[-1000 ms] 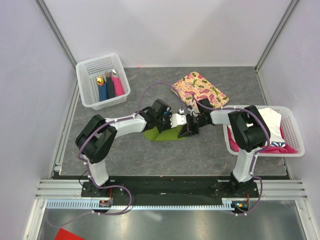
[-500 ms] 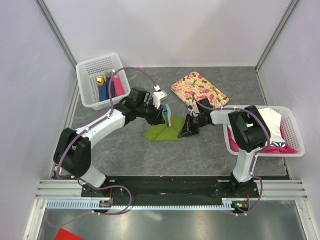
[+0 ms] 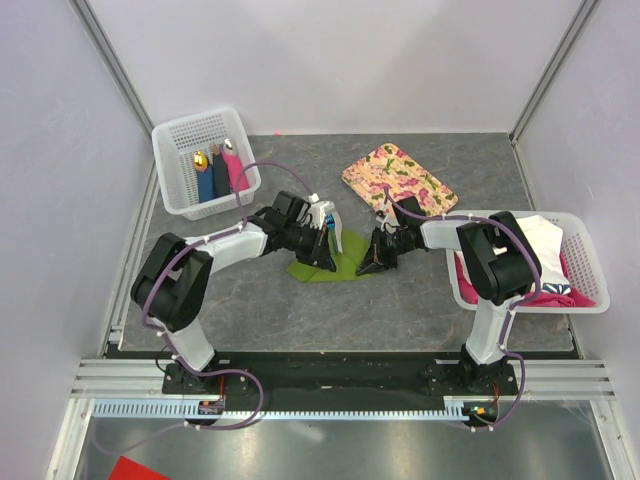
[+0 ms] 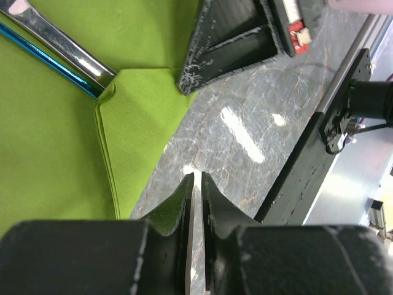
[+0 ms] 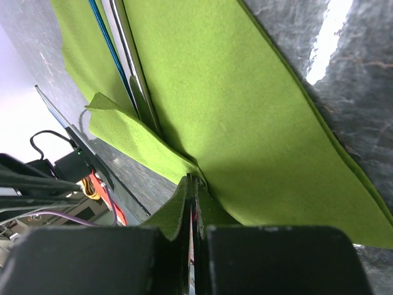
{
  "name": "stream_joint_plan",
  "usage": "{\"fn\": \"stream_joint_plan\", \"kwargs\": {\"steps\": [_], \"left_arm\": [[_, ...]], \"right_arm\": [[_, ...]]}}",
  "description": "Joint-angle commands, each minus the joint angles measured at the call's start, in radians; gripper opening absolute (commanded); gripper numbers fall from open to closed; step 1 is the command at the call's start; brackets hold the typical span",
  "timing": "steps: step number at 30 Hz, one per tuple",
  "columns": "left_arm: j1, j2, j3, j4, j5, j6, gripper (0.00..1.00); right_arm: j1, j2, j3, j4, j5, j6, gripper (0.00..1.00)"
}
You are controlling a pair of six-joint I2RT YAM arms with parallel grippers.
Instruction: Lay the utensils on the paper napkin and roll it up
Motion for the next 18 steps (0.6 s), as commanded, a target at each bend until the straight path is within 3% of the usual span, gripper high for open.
{"fn": "stream_joint_plan", "kwargs": {"steps": [1, 18], "left_arm": [[-0.007, 0.047, 0.023, 0.042, -0.047, -0.064, 0.12], [0.033, 0.178, 0.067, -0.041, -0.190, -0.060, 0.07]], "right_arm": [[0.002, -0.004, 0.013, -0.025, 0.089, -0.014, 0.00], [0.002, -0.002, 0.025, -0.042, 0.091, -0.027, 0.00]]}}
